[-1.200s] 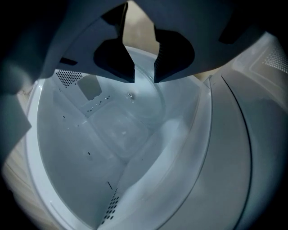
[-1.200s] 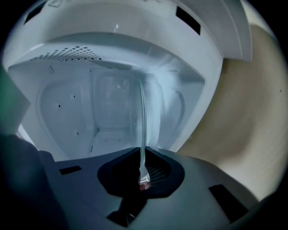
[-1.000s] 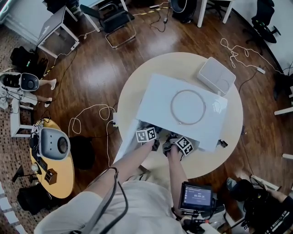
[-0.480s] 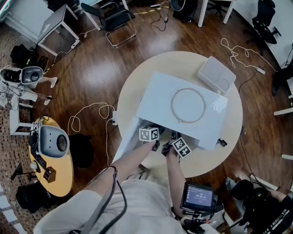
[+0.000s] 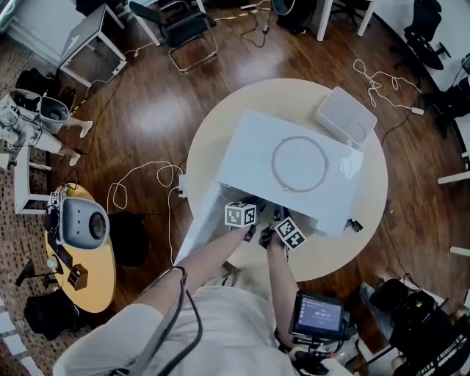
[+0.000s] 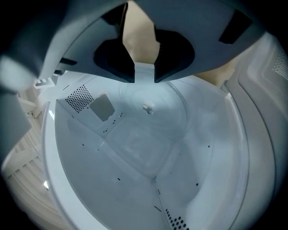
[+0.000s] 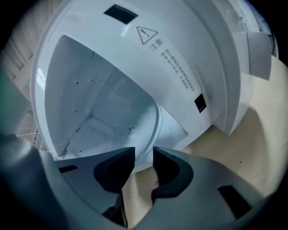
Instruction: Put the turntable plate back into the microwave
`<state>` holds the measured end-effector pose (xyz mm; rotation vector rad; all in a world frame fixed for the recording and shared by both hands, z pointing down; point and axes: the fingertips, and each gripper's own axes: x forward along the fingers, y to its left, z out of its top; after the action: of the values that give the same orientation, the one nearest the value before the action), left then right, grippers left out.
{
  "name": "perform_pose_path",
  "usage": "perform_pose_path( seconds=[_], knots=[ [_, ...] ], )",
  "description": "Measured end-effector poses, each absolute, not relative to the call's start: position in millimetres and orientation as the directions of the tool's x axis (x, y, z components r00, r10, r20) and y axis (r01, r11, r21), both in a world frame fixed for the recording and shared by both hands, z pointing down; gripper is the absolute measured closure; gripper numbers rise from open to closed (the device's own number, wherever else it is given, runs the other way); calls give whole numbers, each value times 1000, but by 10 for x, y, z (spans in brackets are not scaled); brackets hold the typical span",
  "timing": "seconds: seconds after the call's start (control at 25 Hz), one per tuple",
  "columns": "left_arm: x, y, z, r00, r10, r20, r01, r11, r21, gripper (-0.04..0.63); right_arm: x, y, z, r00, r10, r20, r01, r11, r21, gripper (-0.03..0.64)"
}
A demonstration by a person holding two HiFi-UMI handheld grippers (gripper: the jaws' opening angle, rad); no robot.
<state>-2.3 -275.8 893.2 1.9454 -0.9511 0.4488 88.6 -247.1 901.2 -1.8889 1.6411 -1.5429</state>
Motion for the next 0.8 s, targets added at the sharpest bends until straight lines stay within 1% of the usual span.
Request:
perform_pose_path(
  seconds=[0.16,0.28,0.52,0.6,0.64,0.8],
  knots=[
    [-190,-2787,8976,604,-466,647,-793,-267,548,468,898,-2568,9086,-176,-804,568,-608,-365,-705,509],
    [-266,-2779,9000,583,-466,666,-809,-253,531,468,903,-2644,9093,-175,-788,590,-639,-365,-677,509],
    [-324,-2784,9028,573,-471,671,-816,-246,524,468,1058,-2697,9120,-88,-784,615,-676,-407,-615,509],
    [-323,-2800,9020,573,-474,668,-815,-250,522,468,1125,-2732,9130,-63,-787,614,-671,-422,-610,518],
    [-323,-2807,9015,574,-476,667,-815,-252,522,468,1142,-2738,9132,-53,-787,615,-666,-431,-609,534],
    [-333,-2804,9040,575,-476,666,-814,-247,526,468,1156,-2714,9120,-30,-800,600,-651,-439,-618,534]
  ],
)
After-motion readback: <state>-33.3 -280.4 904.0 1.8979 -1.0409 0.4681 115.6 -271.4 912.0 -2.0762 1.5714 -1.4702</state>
